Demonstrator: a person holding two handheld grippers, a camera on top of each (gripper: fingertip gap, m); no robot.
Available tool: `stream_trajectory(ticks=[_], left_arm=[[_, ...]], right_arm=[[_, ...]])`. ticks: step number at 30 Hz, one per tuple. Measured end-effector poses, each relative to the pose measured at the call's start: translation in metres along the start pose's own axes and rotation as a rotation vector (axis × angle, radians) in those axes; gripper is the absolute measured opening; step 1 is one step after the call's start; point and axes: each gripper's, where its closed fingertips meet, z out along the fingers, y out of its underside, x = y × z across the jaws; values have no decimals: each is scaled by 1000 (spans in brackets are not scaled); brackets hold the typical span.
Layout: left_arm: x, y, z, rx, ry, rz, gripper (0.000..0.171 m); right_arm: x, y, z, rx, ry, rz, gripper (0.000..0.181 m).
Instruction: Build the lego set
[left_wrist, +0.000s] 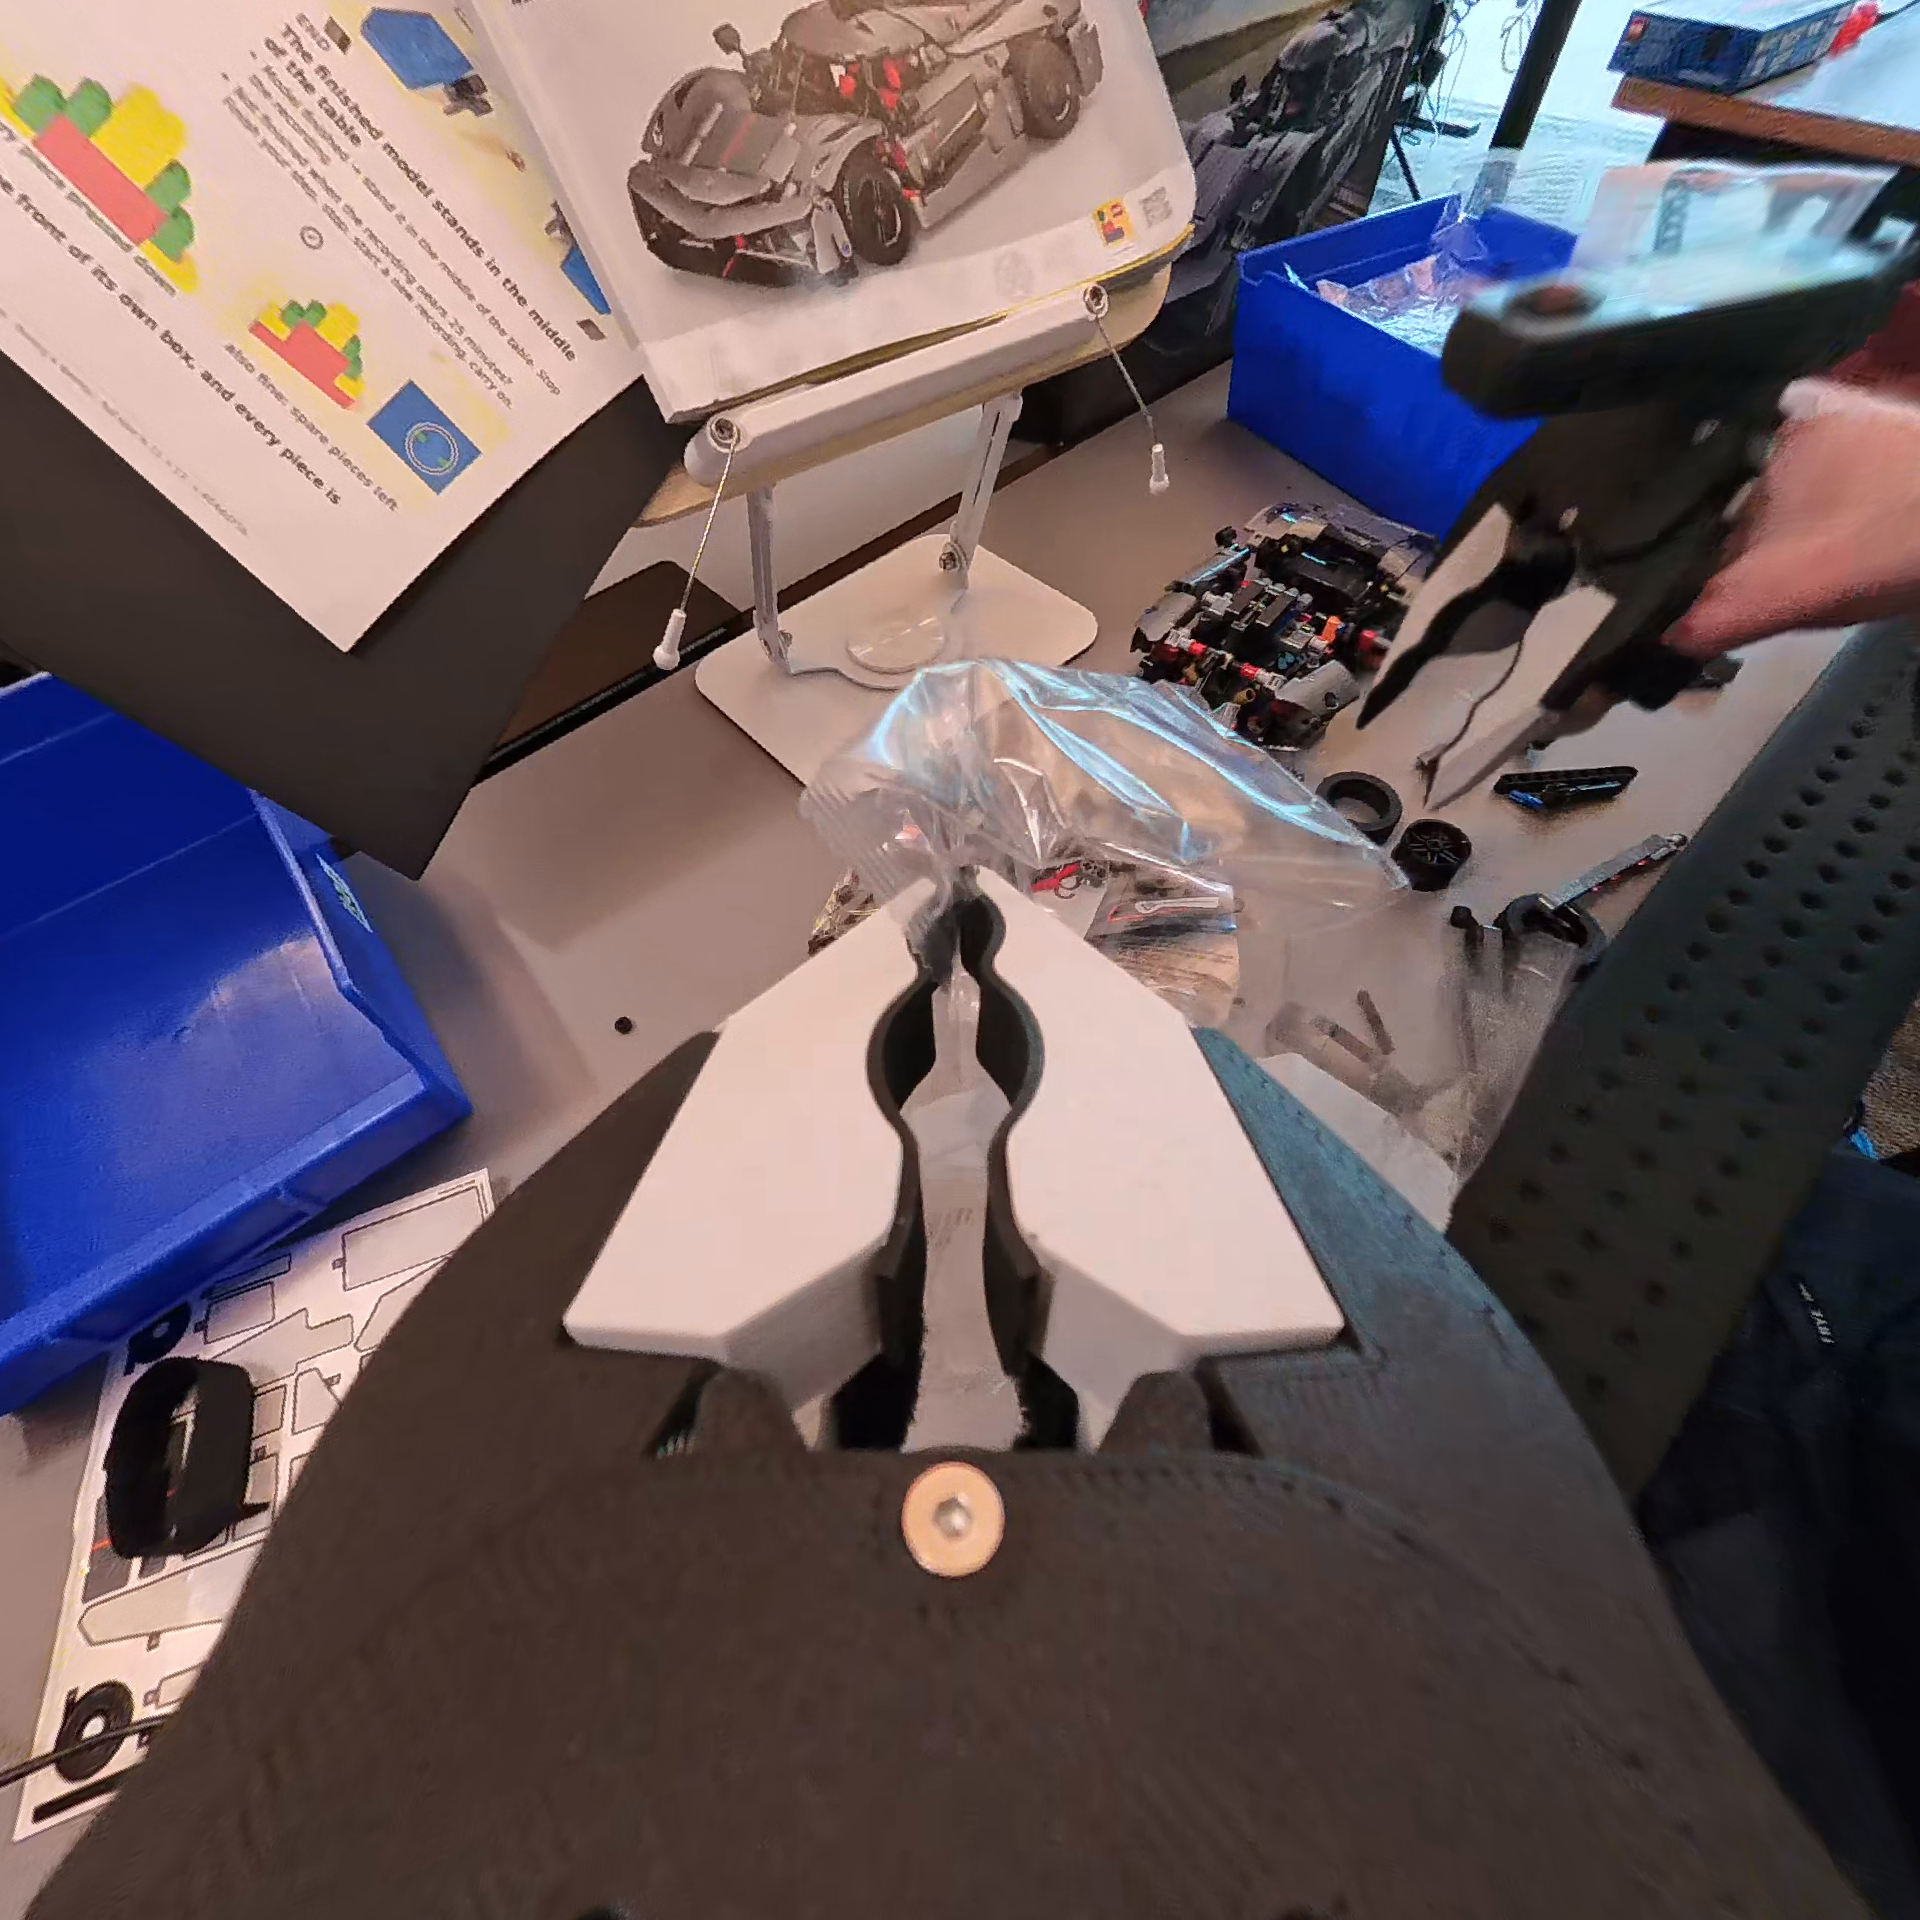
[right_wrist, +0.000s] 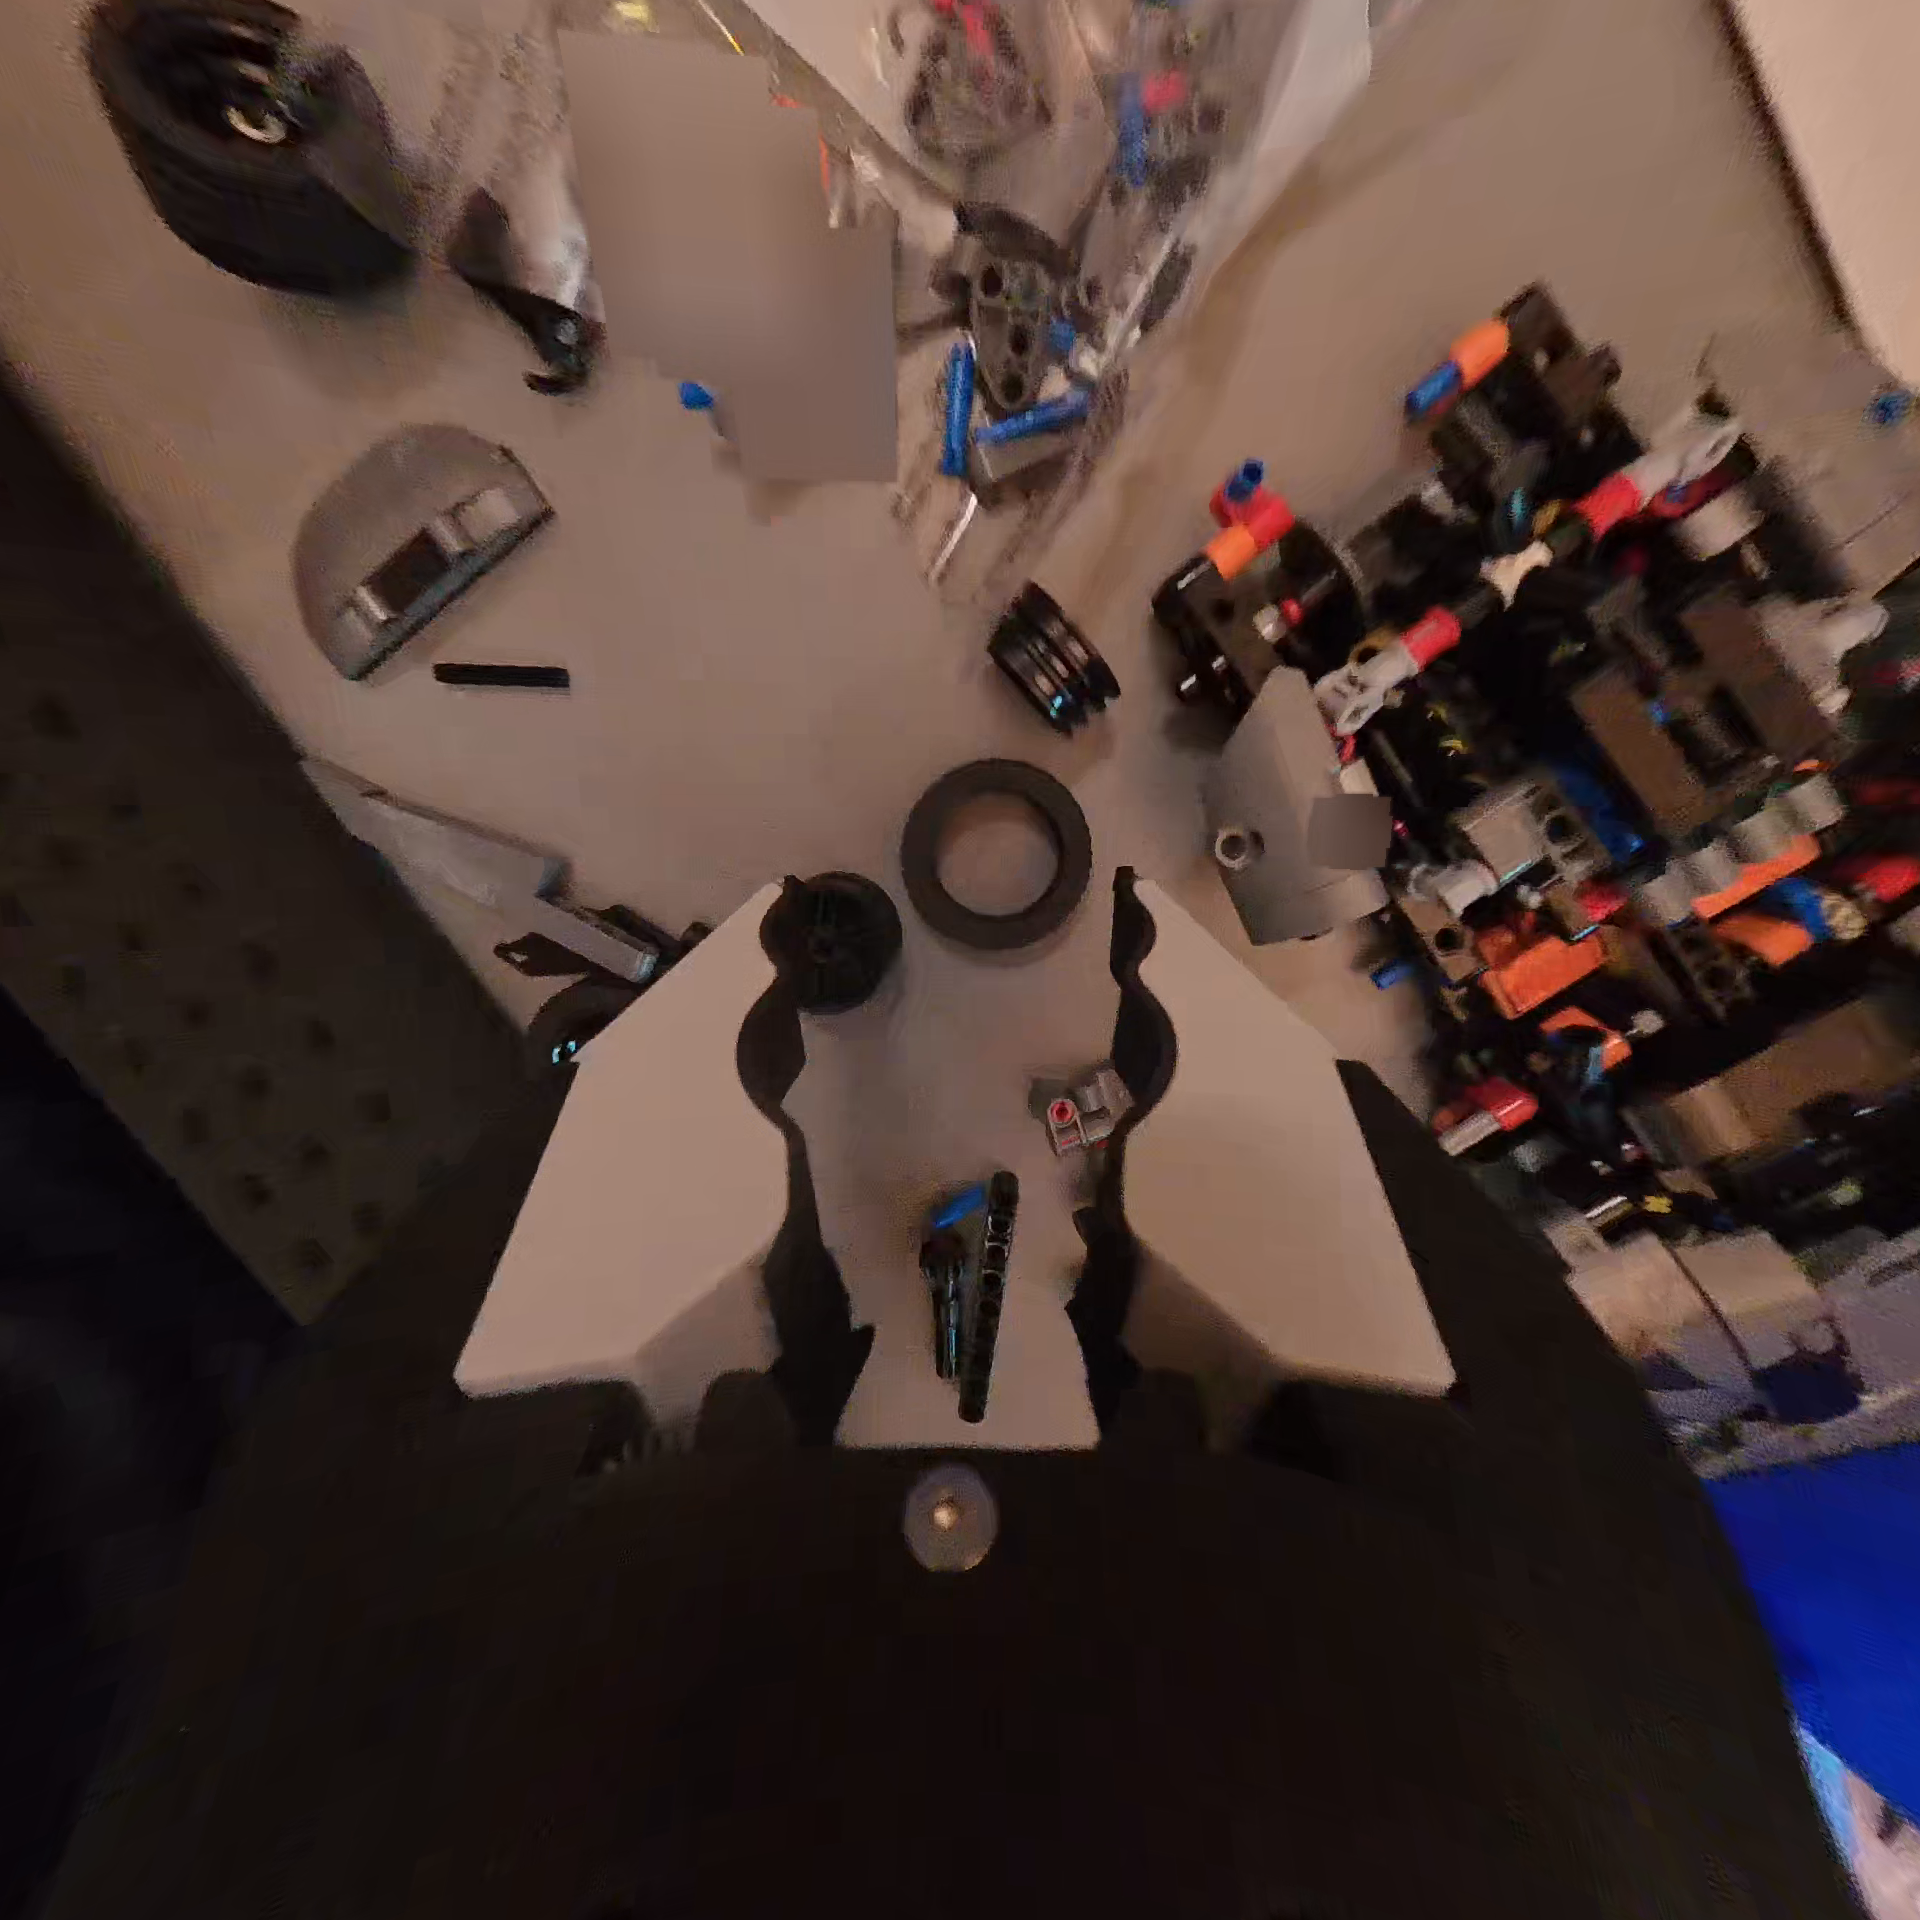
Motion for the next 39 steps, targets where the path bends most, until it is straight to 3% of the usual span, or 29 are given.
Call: stream_trajectory(ticks=[5, 8, 10, 13, 17, 19, 21, 23, 27, 29, 34, 37, 39], left_arm=[[0, 2, 2, 6, 12, -14, 0], [2, 4, 4, 7, 24, -25, 0], [2, 5, 5, 4, 29, -28, 0], [3, 6, 8, 1, 32, -24, 0], [4, 5, 9, 4, 39, -24, 0], [5, 6, 10, 2, 40, -25, 0], [7, 5, 11, 6, 47, -31, 0], [8, 4, 10, 19, 52, -33, 0], [9, 1, 10, 35, 48, -25, 0], [10, 2, 12, 38, 46, -20, 0], [6, 1, 10, 54, 39, -27, 0], [2, -1, 8, 71, 27, -32, 0], [1, -5, 4, 89, 29, -41, 0]], right_arm=[[8, 13, 32, -67, 38, -7, 43], [10, 10, 30, -55, 48, -26, 42], [7, -4, 14, 29, 49, -29, 41], [-38, -51, -35, 268, -93, -116, 41], [-127, -133, -117, 614, -282, -342, 41], [-170, -166, -136, 690, -351, -463, 40], [-195, -186, -126, 637, -346, -550, 42], [-198, -201, -100, 553, -280, -577, 41], [-207, -207, -48, 391, -308, -571, 42], [-212, -204, -32, 330, -306, -588, 52], [-211, -209, -55, 414, -382, -547, 57], [-185, -202, -71, 455, -284, -539, 50], [-162, -180, -72, 406, -244, -509, 46]])
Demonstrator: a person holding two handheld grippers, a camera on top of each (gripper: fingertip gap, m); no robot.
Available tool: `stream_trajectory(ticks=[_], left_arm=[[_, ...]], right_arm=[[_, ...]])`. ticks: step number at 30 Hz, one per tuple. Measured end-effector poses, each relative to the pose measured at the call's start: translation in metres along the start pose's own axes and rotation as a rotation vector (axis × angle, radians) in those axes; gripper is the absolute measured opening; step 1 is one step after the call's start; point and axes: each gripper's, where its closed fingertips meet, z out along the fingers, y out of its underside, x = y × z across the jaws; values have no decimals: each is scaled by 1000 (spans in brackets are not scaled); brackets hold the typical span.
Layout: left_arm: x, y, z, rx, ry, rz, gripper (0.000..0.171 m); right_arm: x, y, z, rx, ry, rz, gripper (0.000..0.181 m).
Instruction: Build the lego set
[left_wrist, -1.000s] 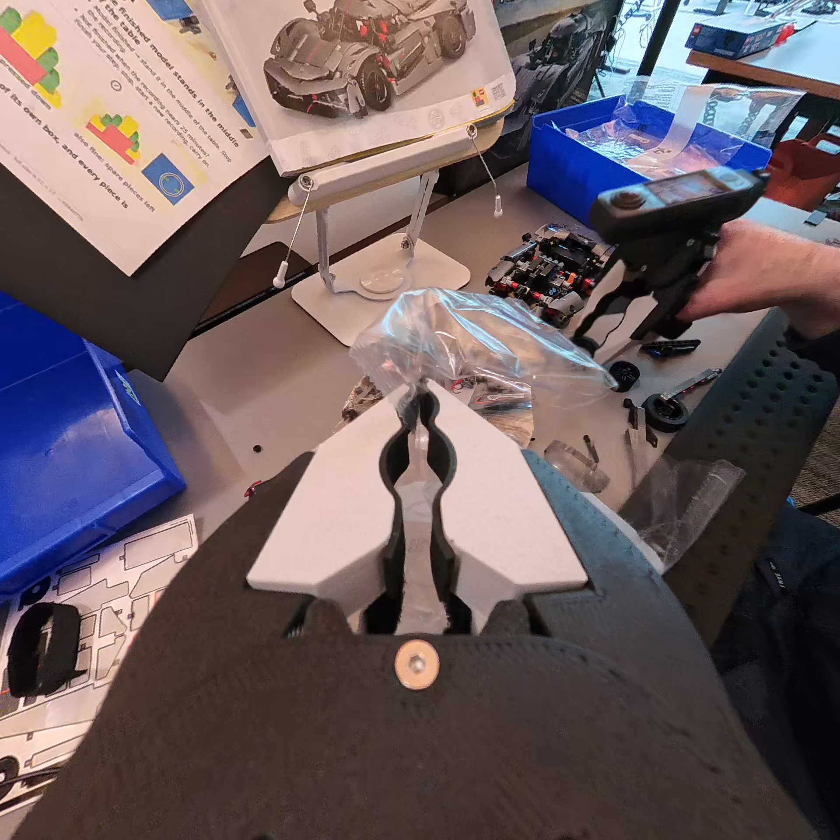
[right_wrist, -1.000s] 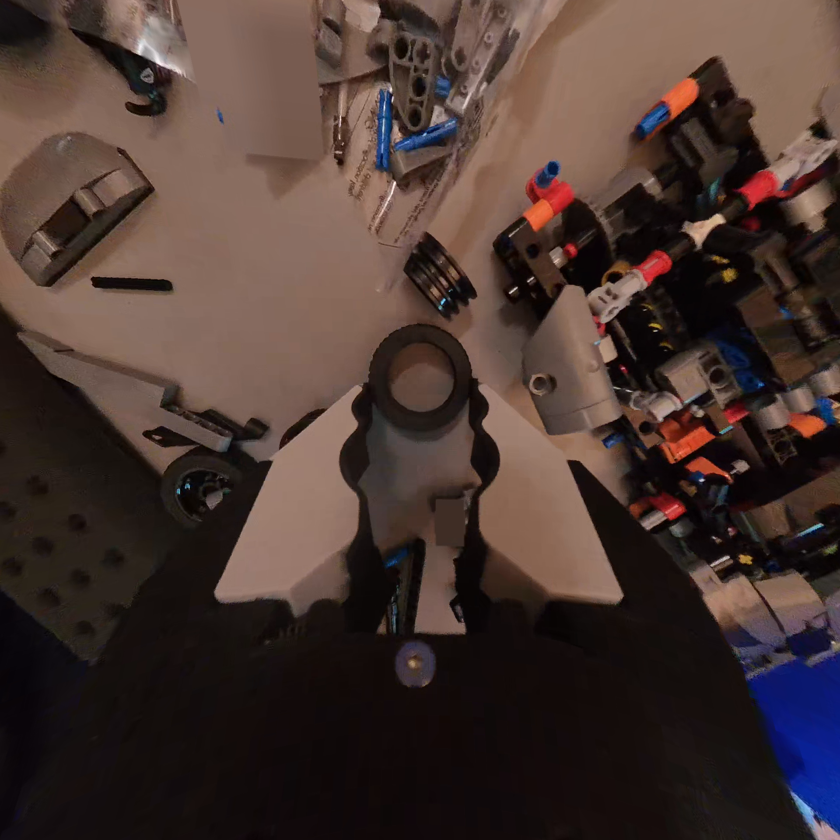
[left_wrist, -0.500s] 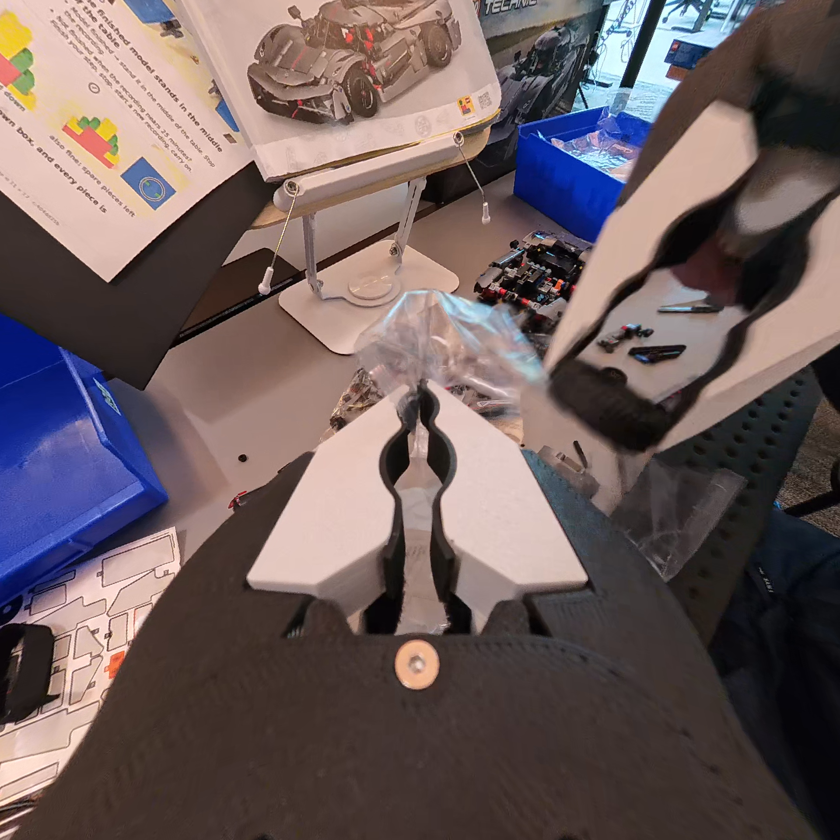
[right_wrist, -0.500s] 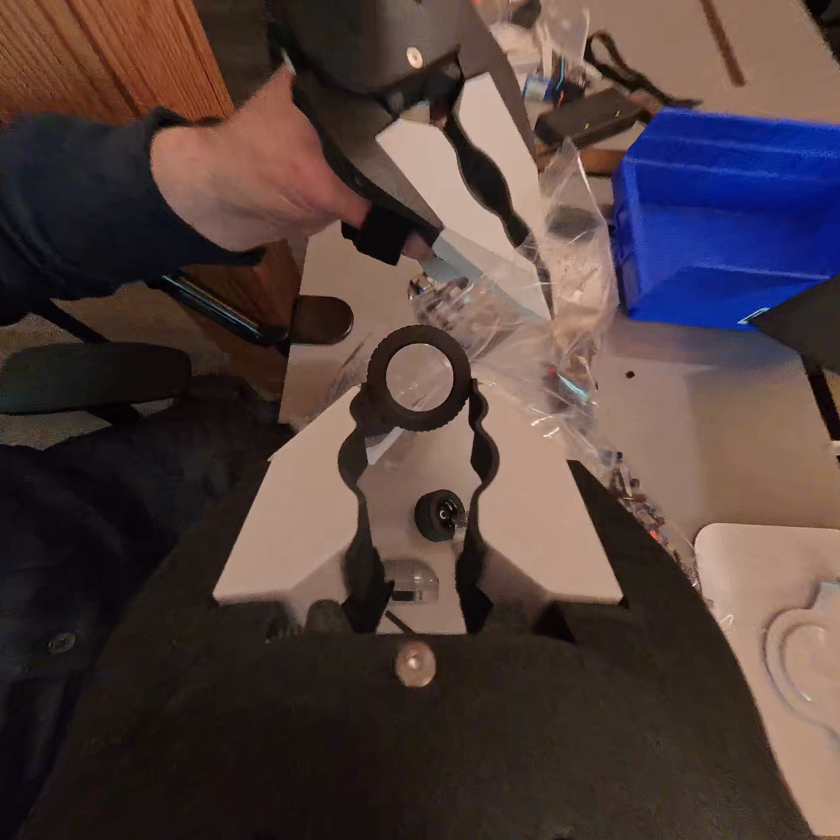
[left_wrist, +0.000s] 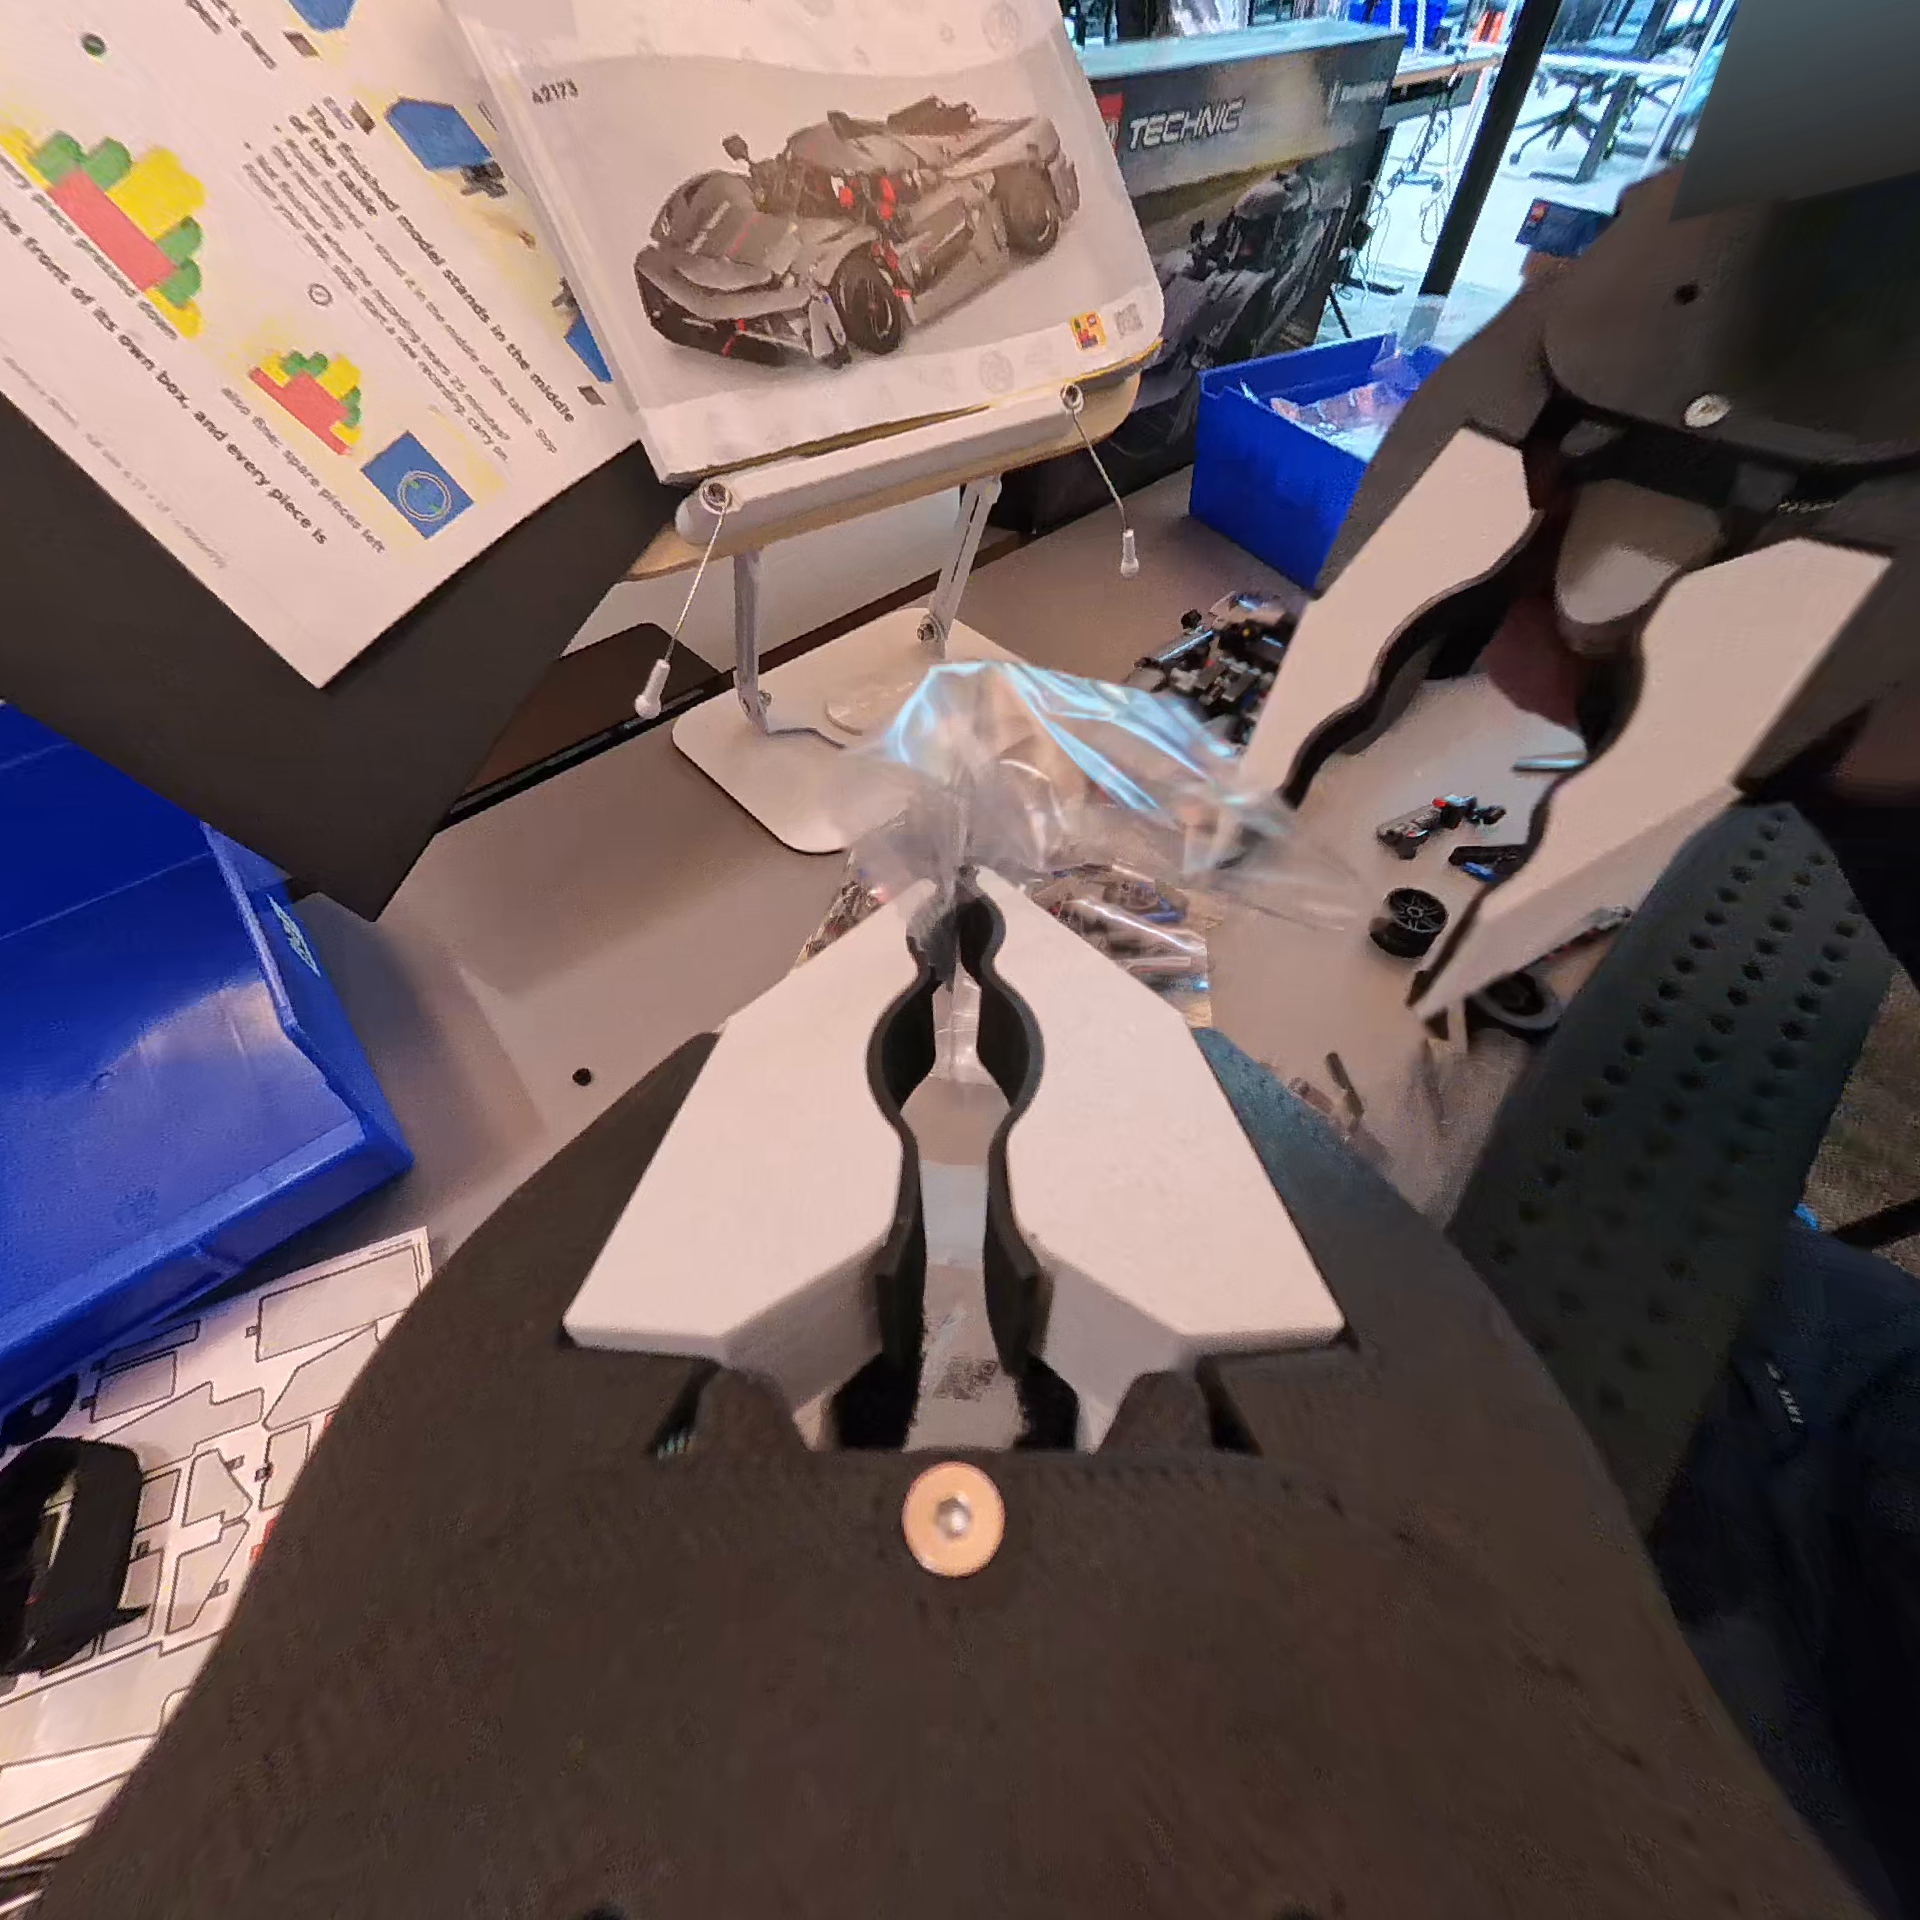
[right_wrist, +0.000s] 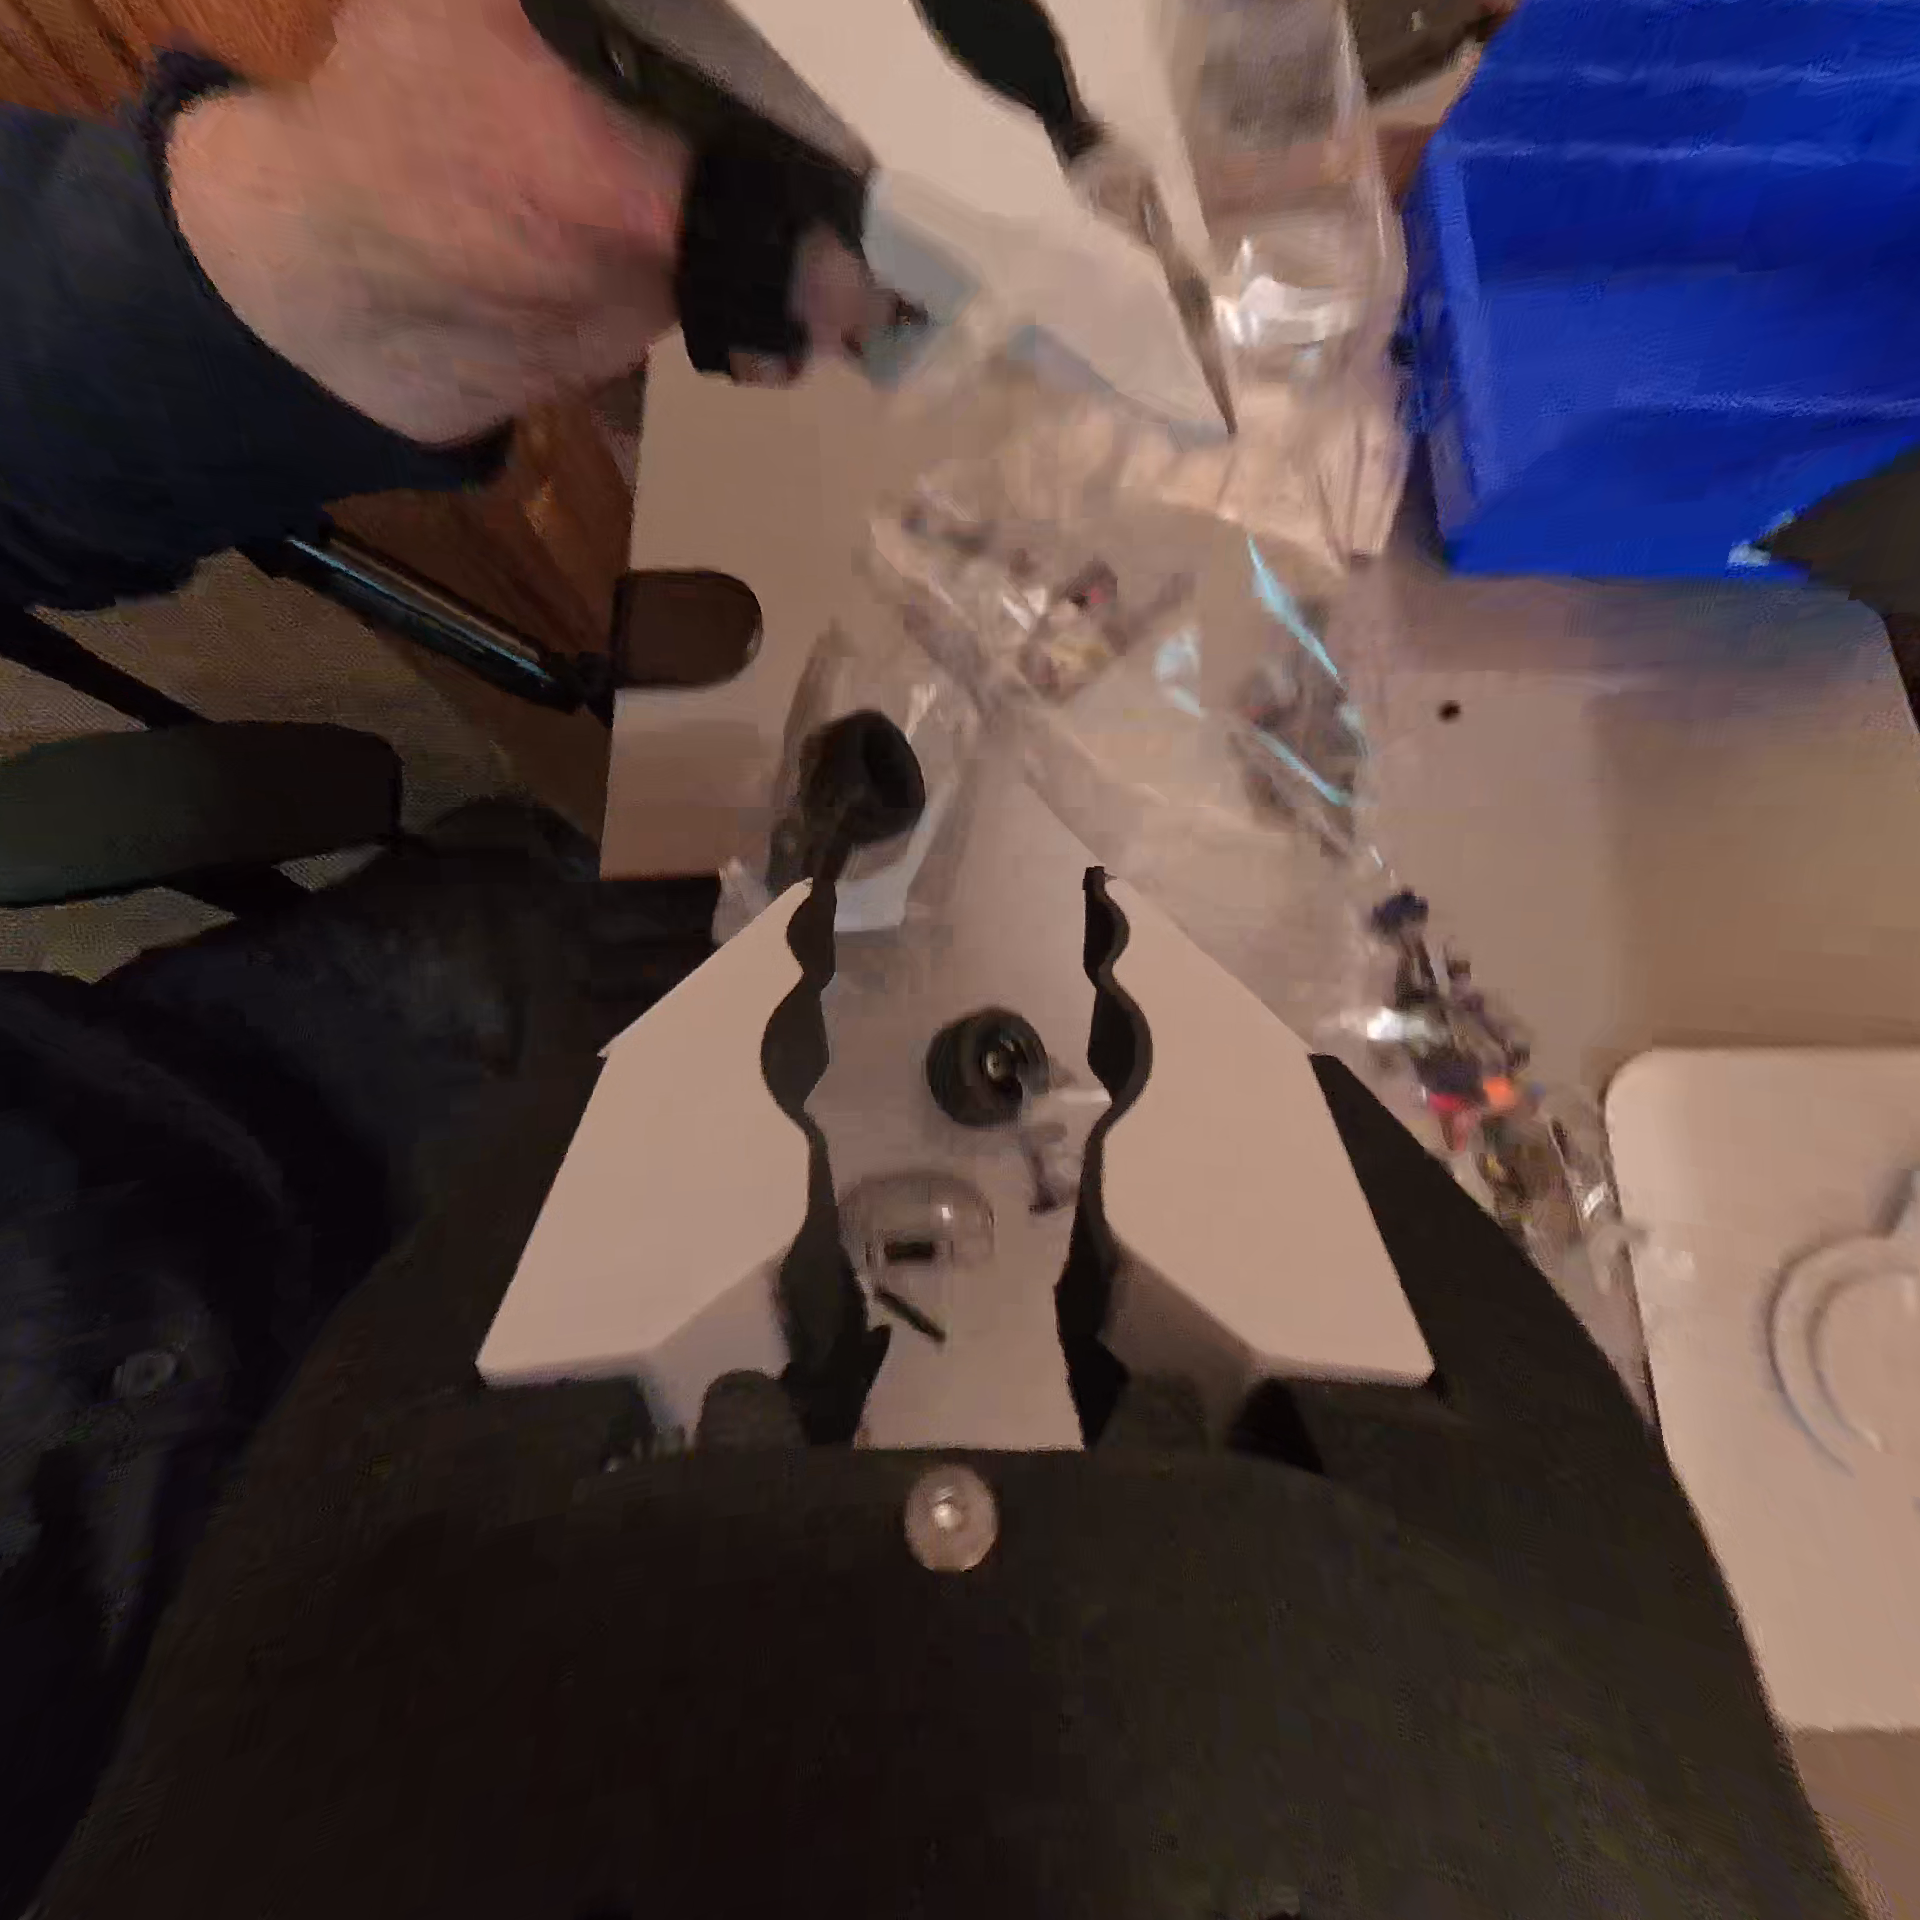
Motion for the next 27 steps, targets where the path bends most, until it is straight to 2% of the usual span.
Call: stream_trajectory(ticks=[3, 6, 9, 16, 19, 21, 22, 24, 27], left_arm=[[-2, -4, -3, 21, -5, -4, 0], [0, -3, 1, 18, 10, -5, 0], [2, 1, 5, 5, 11, -4, 0], [4, 17, 18, -49, 39, -19, 0], [5, 18, 21, -54, 46, -22, 0], [6, 18, 22, -55, 49, -24, 0], [6, 19, 22, -55, 47, -22, 0], [6, 18, 21, -52, 44, -23, 0], [7, 16, 20, -43, 43, -22, 0]], right_arm=[[13, 58, -1, -134, 9, 93, 53], [12, 94, 21, -189, -24, 146, 53], [14, 134, 32, -321, 22, 142, 51], [26, 223, -24, -451, 171, 346, 52], [18, 255, -26, -519, 158, 385, 53], [19, 264, -19, -519, 155, 388, 48], [23, 264, -20, -507, 181, 377, 31], [25, 257, -23, -479, 187, 381, 30], [18, 199, -29, -272, 123, 330, 30]])
